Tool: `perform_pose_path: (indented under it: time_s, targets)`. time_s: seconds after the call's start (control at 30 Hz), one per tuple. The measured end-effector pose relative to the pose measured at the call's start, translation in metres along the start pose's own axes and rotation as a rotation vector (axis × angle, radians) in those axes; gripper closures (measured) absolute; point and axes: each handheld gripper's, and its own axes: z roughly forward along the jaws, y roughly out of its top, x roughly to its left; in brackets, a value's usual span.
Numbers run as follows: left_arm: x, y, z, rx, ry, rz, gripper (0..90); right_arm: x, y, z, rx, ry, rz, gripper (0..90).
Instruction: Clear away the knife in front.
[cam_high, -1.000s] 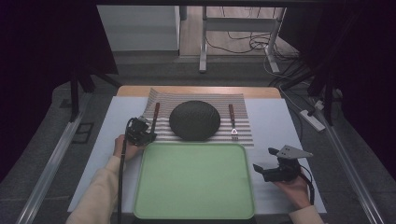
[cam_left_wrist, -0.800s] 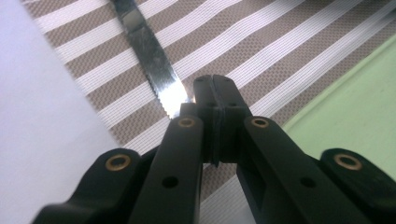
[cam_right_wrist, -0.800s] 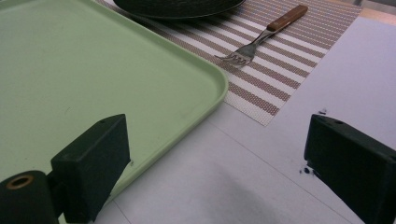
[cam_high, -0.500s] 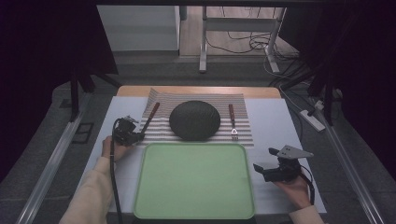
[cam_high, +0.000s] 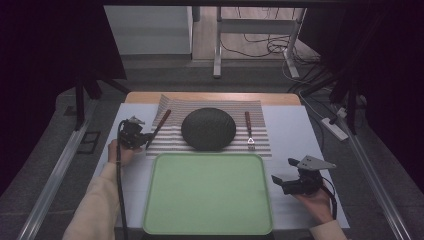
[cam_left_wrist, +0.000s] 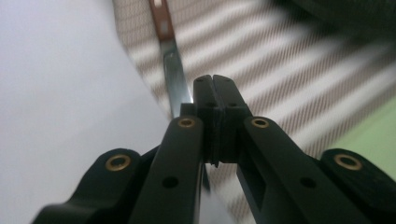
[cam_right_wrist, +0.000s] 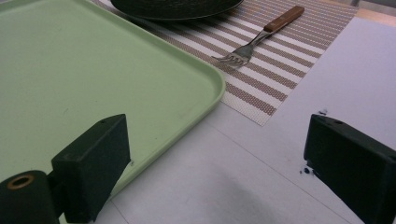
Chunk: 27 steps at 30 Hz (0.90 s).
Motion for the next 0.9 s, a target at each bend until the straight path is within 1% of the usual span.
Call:
perform_pose_path:
  time_s: [0.03, 0.13, 0.17, 0.23, 0.33, 0.4, 0.47, 0.57, 0.7, 0.77, 0.9]
  targets:
    - [0.002, 0.005, 0.001, -0.010, 0.013, 0.002, 88.7, 0.000, 0.000, 0.000, 0.000, -0.001, 0.000, 7.1]
    - [0.011, 0.021, 0.006, -0.026, 0.028, 0.001, 88.7, 0.000, 0.000, 0.000, 0.002, -0.004, 0.001, 7.1]
    - [0.014, 0.026, 0.009, -0.031, 0.031, -0.001, 88.7, 0.000, 0.000, 0.000, 0.002, -0.004, 0.001, 7.1]
    - [0.021, 0.033, 0.016, -0.035, 0.026, -0.017, 88.7, 0.000, 0.000, 0.000, 0.004, -0.004, 0.002, 7.1]
    - [0.030, 0.040, 0.030, -0.026, 0.042, -0.027, 88.7, 0.000, -0.001, -0.002, 0.007, -0.005, 0.003, 7.1]
    - [0.036, 0.043, 0.038, -0.017, 0.044, -0.049, 88.7, 0.000, -0.002, -0.002, 0.005, -0.007, 0.006, 7.1]
    - [0.042, 0.045, 0.045, -0.006, 0.053, -0.060, 88.7, 0.000, -0.002, -0.002, 0.004, -0.008, 0.007, 7.1]
    - [0.049, 0.048, 0.055, 0.018, 0.050, -0.076, 88.7, -0.001, -0.002, -0.003, 0.006, -0.007, 0.008, 7.1]
    - [0.052, 0.056, 0.063, 0.033, 0.059, -0.060, 88.7, -0.001, -0.002, -0.003, 0.004, -0.009, 0.009, 7.1]
    - [0.052, 0.060, 0.065, 0.027, 0.055, -0.063, 88.7, -0.001, -0.002, -0.003, 0.006, -0.009, 0.010, 7.1]
    - [0.048, 0.069, 0.075, 0.051, 0.063, -0.041, 88.7, -0.001, -0.002, -0.002, 0.010, -0.008, 0.013, 7.1]
